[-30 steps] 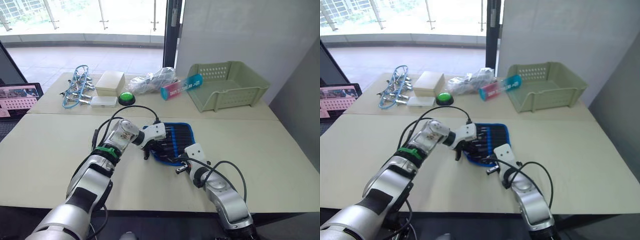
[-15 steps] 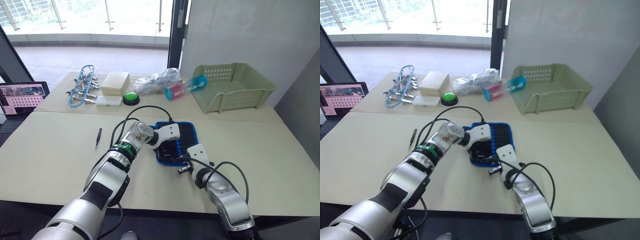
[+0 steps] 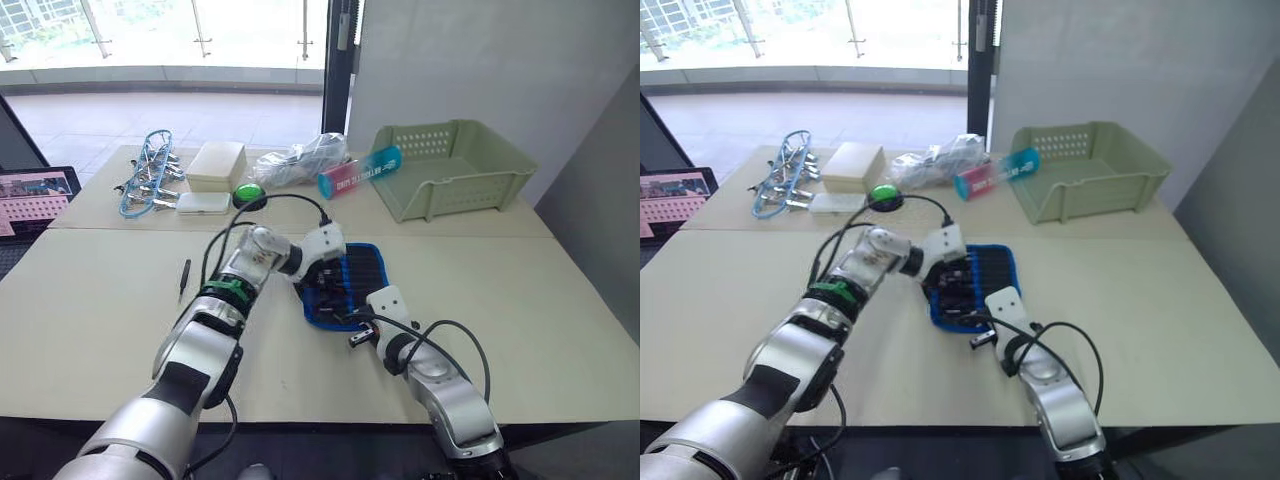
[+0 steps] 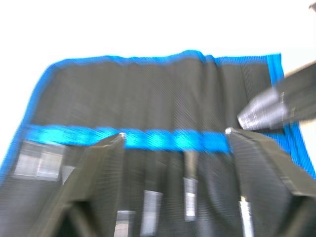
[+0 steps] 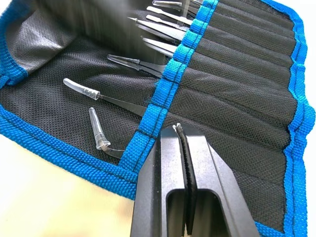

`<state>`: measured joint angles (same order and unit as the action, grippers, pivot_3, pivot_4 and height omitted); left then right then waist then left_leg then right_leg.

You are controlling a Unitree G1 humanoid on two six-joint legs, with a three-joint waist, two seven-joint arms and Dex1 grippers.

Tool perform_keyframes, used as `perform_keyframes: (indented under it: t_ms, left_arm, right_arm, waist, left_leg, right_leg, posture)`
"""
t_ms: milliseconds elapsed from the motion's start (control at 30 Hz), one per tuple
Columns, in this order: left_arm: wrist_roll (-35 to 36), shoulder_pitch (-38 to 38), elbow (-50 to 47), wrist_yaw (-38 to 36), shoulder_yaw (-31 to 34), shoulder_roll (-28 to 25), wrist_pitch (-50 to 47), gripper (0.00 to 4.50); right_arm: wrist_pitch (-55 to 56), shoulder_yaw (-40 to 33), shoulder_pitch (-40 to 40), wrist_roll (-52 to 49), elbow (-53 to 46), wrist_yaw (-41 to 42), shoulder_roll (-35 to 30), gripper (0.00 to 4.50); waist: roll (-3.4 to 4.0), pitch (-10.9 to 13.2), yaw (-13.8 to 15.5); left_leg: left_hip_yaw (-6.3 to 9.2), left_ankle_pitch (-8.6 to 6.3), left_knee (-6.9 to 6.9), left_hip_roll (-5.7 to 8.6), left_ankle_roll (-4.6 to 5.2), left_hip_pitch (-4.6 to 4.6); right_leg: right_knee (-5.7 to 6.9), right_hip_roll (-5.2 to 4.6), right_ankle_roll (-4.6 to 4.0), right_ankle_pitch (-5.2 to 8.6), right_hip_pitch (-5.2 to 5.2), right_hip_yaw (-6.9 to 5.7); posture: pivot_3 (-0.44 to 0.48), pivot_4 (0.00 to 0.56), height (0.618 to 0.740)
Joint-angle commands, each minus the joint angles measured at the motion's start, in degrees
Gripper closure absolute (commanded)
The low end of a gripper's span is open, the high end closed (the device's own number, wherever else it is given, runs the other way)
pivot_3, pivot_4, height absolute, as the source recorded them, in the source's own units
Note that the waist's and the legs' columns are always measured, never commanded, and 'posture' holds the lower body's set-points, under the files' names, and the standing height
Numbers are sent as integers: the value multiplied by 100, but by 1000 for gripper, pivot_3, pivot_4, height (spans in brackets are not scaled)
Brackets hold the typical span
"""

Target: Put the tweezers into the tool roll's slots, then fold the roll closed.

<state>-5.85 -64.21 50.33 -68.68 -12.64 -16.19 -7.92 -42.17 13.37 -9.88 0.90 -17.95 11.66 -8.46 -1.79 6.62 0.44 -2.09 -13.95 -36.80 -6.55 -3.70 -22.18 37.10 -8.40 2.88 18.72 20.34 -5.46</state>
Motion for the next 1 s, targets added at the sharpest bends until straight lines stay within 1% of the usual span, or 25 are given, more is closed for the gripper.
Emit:
perform_keyframes:
  t_ms: [33, 133, 233, 333, 367, 433, 567, 600, 700, 733, 767, 833, 867, 1000]
  left_arm:
    - [369, 414, -1044, -53, 442, -645, -561, 198]
    - [645, 1202, -2137, 244, 980, -1326, -1164, 198]
    - [943, 2099, -3245, 696, 1578, -1731, -1772, 198]
    - [1180, 3204, -4376, 1350, 2329, -1936, -2342, 198]
    - [1261, 3513, -4729, 1536, 2529, -1941, -2526, 93]
    - [1443, 4309, -5538, 1855, 3008, -1923, -2905, 93]
    - [1725, 5463, -6780, 2628, 3939, -1640, -3472, 93]
    - [1771, 5669, -6997, 2772, 4082, -1579, -3540, 93]
    - [1918, 6753, -7995, 3207, 4565, -1079, -3669, 93]
    - [1987, 7091, -8355, 3458, 4763, -729, -3716, 93]
    - [1925, 7420, -8624, 3687, 4829, -477, -3657, 93]
    - [1835, 7816, -8934, 4004, 4849, -183, -3577, 93]
    - [1831, 7912, -9005, 4105, 4829, -113, -3543, 93]
    - [1877, 8323, -9353, 4723, 4842, 532, -3392, 93]
  right_arm:
    - [-419, 104, 225, 36, 833, 83, -116, 4500]
    - [-376, 123, 153, 26, 916, 183, -171, 4500]
    - [-340, 146, 106, 27, 974, 286, -225, 4500]
    - [-302, 188, 52, 22, 1018, 401, -297, 4500]
    - [-297, 192, 44, 20, 1026, 432, -319, 4500]
    - [-285, 205, 4, 21, 1070, 502, -363, 4500]
    - [-272, 230, -66, 26, 1127, 609, -420, 4500]
    - [-266, 232, -75, 27, 1139, 627, -432, 4500]
    - [-217, 245, -129, 27, 1242, 710, -473, 4500]
    - [-189, 267, -163, 29, 1297, 746, -473, 4500]
    - [-161, 294, -200, 30, 1349, 784, -472, 4500]
    - [-128, 321, -241, 34, 1407, 827, -468, 4500]
    - [-118, 324, -246, 37, 1418, 834, -465, 4500]
    - [-73, 327, -262, 49, 1466, 862, -469, 4500]
  waist:
    - [6, 0, -72]
    - [12, 2, -130]
    - [10, 3, -123]
    - [8, 4, -113]
    - [11, 5, -114]
    - [15, 9, -112]
    - [9, 8, -117]
    - [6, 7, -117]
    - [3, 2, -120]
    - [1, 1, -120]
    - [-2, -1, -130]
    - [-13, -7, -124]
    - [-16, -9, -122]
    - [-17, -12, -118]
  left_leg:
    - [-1, 0, 3, 0, 0, 3]
    - [-2, 0, 7, 0, 0, 11]
    - [0, 0, 6, 0, 0, 11]
    - [0, 0, 2, -1, 0, 15]
    - [0, 0, 1, -1, 0, 18]
    - [1, 0, 2, -1, 1, 21]
    - [1, -1, 5, -1, 1, 21]
    - [1, -1, 5, -1, 1, 22]
    - [1, -2, 5, -1, 1, 24]
    - [0, -3, 5, -1, 2, 29]
    - [0, -3, 5, -1, 2, 31]
    - [0, -3, 6, -2, 2, 33]
    - [2, -3, 7, -2, 2, 35]
    - [7, -6, 10, -3, 1, 63]
  right_leg:
    - [1, 0, 0, 0, 0, 2]
    - [4, 0, 1, 0, -2, 4]
    - [5, 0, 0, 0, -3, 4]
    - [5, 0, 0, 0, -9, 7]
    - [7, 0, 0, 0, -11, 7]
    - [10, 0, 0, 0, -12, 9]
    - [8, 0, -1, 0, -9, 11]
    - [9, 0, -1, 0, -10, 11]
    - [6, -1, -2, 0, -13, 11]
    - [3, -1, -2, 0, -17, 14]
    - [3, -1, -3, 0, -17, 13]
    - [3, -1, -5, 0, -18, 14]
    - [7, -1, -9, 1, -18, 10]
    - [0, -1, -19, -5, -20, 7]
  posture:
    - [0, 150, 716]
    - [0, 150, 716]
    - [0, 150, 716]
    - [0, 150, 716]
    - [0, 150, 716]
    - [0, 150, 716]
    - [0, 150, 716]
    - [0, 150, 716]
    - [0, 150, 716]
    - [0, 150, 716]
    - [0, 150, 716]
    - [0, 150, 716]
    - [0, 150, 716]
    - [0, 150, 716]
